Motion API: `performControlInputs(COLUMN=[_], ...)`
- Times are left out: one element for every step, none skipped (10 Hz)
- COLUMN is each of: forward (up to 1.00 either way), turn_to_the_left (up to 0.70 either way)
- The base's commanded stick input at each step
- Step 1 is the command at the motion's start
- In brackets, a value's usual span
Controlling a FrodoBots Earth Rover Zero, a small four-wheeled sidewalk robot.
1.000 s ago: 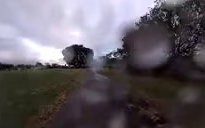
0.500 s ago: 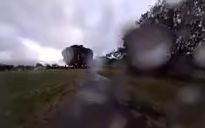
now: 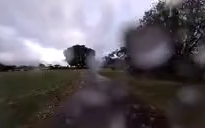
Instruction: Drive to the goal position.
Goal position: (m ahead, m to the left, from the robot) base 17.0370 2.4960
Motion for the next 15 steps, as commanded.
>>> performControlInputs(forward=[0.7, 0.7, 0.7, 0.7, 0.7, 0.7, 0.7, 0.7, 0.7, 0.7, 0.7, 0.7, 0.7, 0.7, 0.7], turn_to_the_left=[0.0, 0.0, 0.0, 0.0, 0.0, 0.05, 0.11, 0.14, 0.14, 0.14, 0.14, 0.13, 0.1, 0.07, 0.04])
